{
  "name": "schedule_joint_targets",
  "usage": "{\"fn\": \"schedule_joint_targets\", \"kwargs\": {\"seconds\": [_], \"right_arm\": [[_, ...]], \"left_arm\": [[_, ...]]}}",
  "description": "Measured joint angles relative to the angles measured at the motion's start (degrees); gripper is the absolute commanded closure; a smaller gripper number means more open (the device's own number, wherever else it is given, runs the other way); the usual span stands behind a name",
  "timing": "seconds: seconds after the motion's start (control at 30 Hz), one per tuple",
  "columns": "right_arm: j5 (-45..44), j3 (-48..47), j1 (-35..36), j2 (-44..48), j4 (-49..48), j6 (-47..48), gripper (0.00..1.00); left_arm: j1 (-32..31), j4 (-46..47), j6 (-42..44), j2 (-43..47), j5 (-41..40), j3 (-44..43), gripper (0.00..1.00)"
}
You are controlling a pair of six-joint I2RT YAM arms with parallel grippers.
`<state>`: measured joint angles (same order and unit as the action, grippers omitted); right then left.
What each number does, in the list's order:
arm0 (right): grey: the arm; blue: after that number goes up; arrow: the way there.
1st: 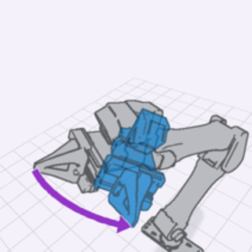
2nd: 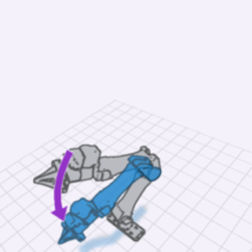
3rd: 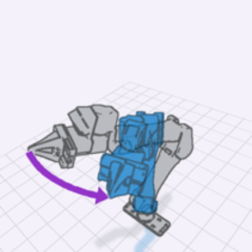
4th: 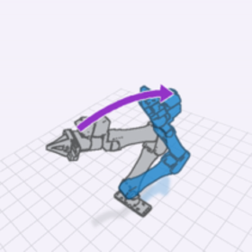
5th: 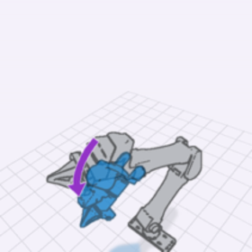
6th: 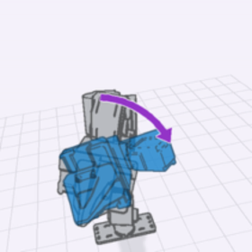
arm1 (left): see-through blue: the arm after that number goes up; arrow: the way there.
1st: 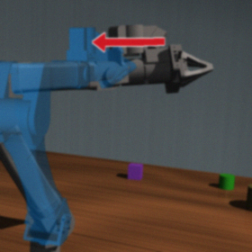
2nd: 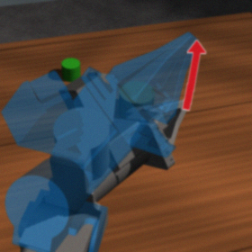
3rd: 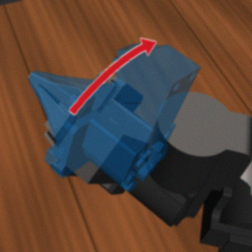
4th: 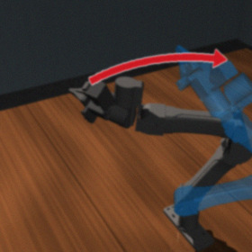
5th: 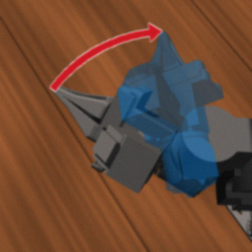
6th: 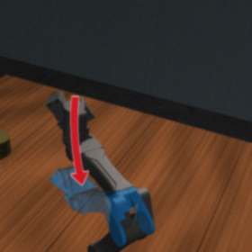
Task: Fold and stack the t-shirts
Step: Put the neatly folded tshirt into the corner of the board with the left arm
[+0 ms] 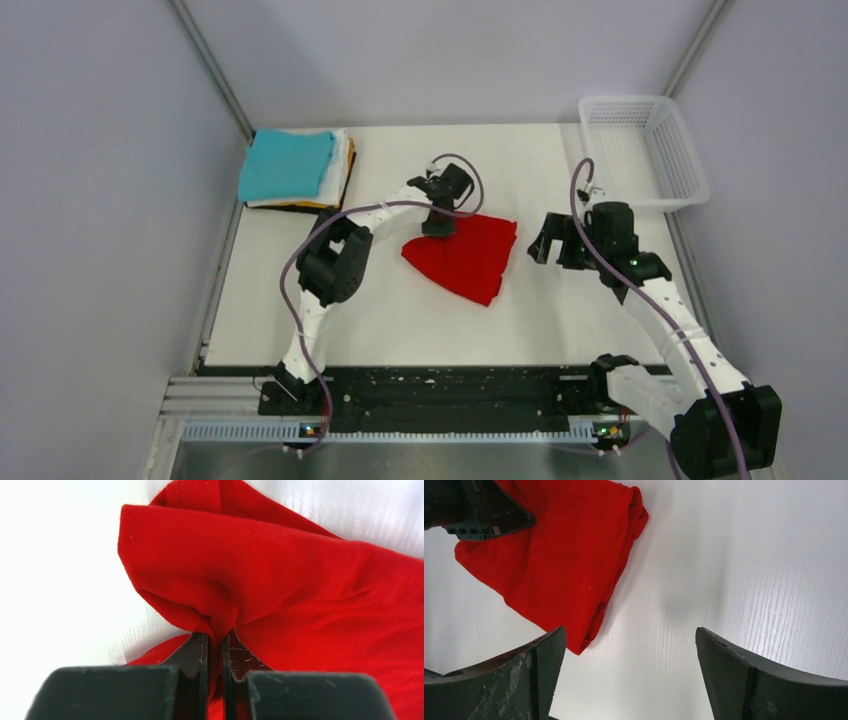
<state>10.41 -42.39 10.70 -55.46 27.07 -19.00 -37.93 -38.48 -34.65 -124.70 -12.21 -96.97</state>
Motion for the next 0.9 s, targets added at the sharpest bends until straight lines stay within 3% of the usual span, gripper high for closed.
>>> {"fn": "schedule_joint_targets", "kwargs": {"seconds": [0.2, 0.4, 0.63, 0.9], "right_arm": [[-0.52, 0.79, 0.00, 0.02, 0.26, -0.02, 0.01], [-1.20, 0.79, 0.00, 0.02, 0.28, -0.02, 0.01], [-1.97, 0.79, 0.00, 0.02, 0.46, 0.00, 0.01], [-3.26, 0.79, 0.00, 0.00, 0.50, 0.00, 0.01]], "left_arm": [[-1.55, -5.66, -1.70, -0.55, -11.91, -1.55, 1.00], [0.37, -10.03, 3.34, -0.50, -25.14, -1.57, 1.00], [5.77, -8.96, 13.64, 1.36, -36.15, -1.57, 1.00], [11.54, -1.95, 28.76, 7.17, -40.13, -1.60, 1.00]]}}
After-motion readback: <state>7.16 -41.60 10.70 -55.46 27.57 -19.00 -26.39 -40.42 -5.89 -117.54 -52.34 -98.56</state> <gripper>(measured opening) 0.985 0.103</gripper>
